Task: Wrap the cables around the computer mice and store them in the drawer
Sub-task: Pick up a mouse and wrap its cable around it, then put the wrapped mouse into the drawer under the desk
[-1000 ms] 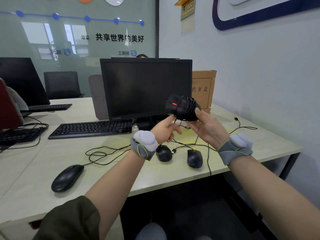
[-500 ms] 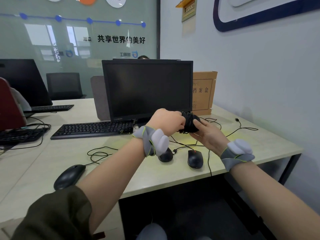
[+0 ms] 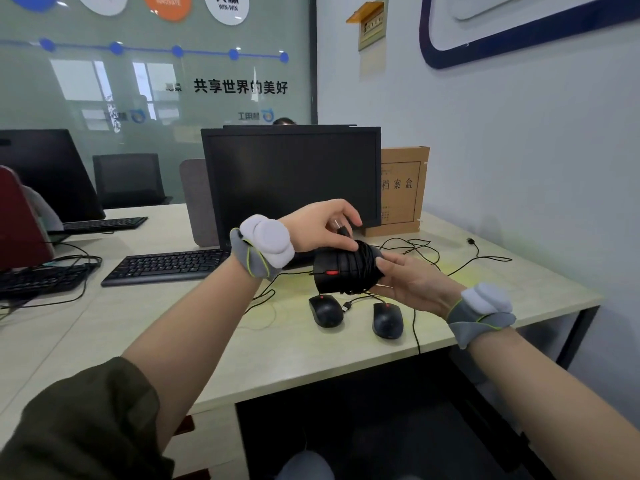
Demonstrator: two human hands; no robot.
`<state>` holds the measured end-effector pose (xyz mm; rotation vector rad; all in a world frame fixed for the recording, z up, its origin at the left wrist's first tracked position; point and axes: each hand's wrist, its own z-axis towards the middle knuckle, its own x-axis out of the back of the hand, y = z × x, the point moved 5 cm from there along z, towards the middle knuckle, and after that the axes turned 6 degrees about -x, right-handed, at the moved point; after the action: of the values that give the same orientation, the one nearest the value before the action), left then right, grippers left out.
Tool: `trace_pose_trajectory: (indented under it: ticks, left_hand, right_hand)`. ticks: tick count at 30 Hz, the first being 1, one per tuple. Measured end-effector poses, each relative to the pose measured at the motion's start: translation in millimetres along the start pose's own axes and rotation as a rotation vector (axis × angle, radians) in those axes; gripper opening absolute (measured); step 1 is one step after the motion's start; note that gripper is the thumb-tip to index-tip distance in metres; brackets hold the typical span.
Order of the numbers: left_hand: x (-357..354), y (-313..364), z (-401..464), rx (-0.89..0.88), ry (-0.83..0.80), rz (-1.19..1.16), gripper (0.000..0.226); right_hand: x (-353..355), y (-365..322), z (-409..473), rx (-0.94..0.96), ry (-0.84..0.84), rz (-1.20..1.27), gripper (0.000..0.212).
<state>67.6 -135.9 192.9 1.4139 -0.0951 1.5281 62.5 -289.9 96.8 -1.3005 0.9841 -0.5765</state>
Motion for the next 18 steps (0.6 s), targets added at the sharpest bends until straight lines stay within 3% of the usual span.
trace_pose_trajectory:
  ticks: [7, 11, 14, 18]
  left_hand:
    - [-12, -16, -10, 0.208, 0.103, -0.441, 0.038]
    - [-19, -22, -13, 0.322, 0.171, -0.596, 0.021]
    - [-31, -28, -20, 0.493, 0.094, -0.579, 0.013]
    - [-52, -39, -42, 0.682, -0.018, -0.676, 0.024]
  right_hand:
    - [-11, 8, -3, 0.004, -0.047, 0.072, 0.034]
    - [-9, 15, -2, 0.009, -0.021, 0.085, 0.034]
    - [-8, 24, -3, 0.018, 0.013, 0.091, 0.037]
    - [-12, 42, -5, 0.008, 0.040, 0.096, 0.030]
